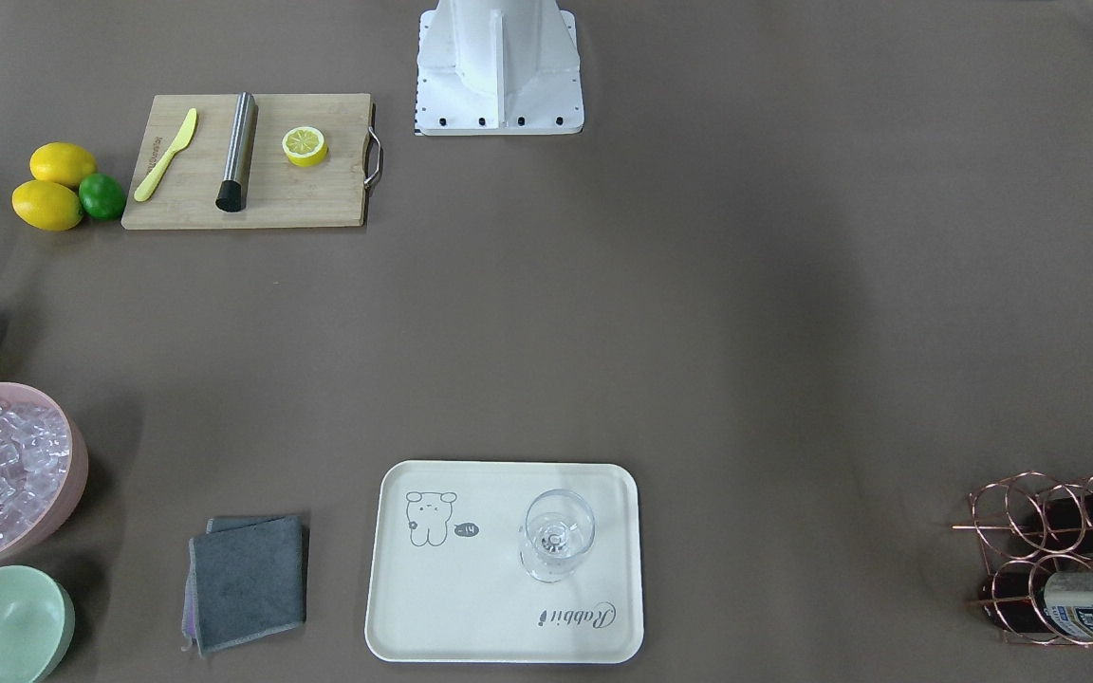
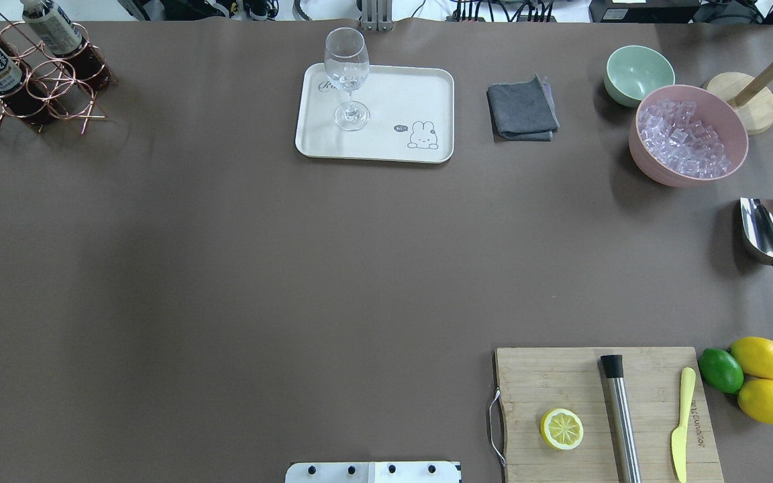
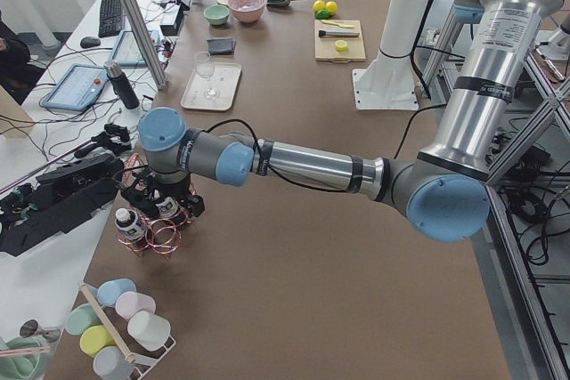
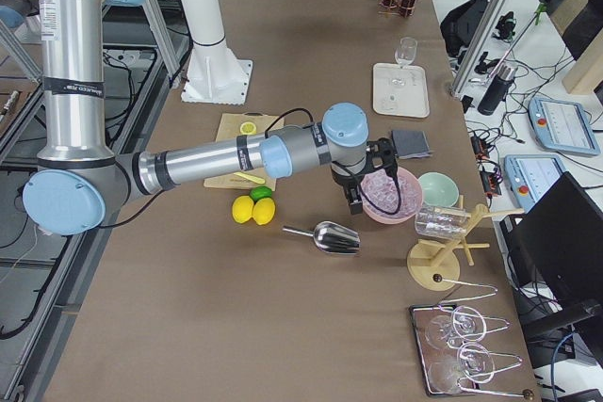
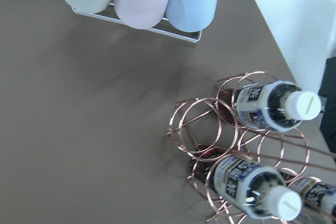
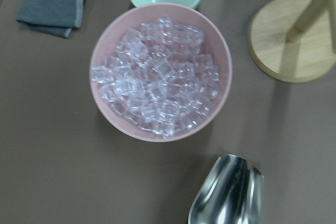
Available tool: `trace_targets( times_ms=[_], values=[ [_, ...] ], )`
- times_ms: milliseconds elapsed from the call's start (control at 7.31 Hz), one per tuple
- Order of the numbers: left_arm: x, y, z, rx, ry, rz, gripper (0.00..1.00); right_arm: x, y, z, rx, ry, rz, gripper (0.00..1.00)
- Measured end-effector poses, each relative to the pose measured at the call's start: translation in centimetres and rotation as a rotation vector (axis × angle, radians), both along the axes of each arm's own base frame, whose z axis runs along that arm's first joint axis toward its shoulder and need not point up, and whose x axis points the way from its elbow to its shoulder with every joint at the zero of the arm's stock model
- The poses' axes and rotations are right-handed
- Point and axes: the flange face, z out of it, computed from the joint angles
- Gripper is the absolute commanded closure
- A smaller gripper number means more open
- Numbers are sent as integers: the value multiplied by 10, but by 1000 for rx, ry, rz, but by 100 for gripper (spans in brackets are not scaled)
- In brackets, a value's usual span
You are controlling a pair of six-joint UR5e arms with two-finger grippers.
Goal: Take tea from basket to plate
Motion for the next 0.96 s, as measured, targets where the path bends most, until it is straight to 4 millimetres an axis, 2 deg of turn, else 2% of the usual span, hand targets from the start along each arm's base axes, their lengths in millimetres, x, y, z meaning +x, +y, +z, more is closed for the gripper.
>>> trace_targets(
  times_ms=[137, 411, 684, 958],
  values=[
    [12, -20, -5, -17, 4, -78, 3, -22, -11, -33, 67, -11, -43, 0],
    [33, -53, -31, -50, -14, -235, 3, -61, -23, -92, 202, -44, -120, 0],
    [39, -68, -52, -77, 7, -306, 3, -88, -17, -124, 348, -127, -193, 0],
    [40, -73, -61, -76, 15, -321, 3, -111, -10, -143, 505, -216, -260, 0]
  ],
)
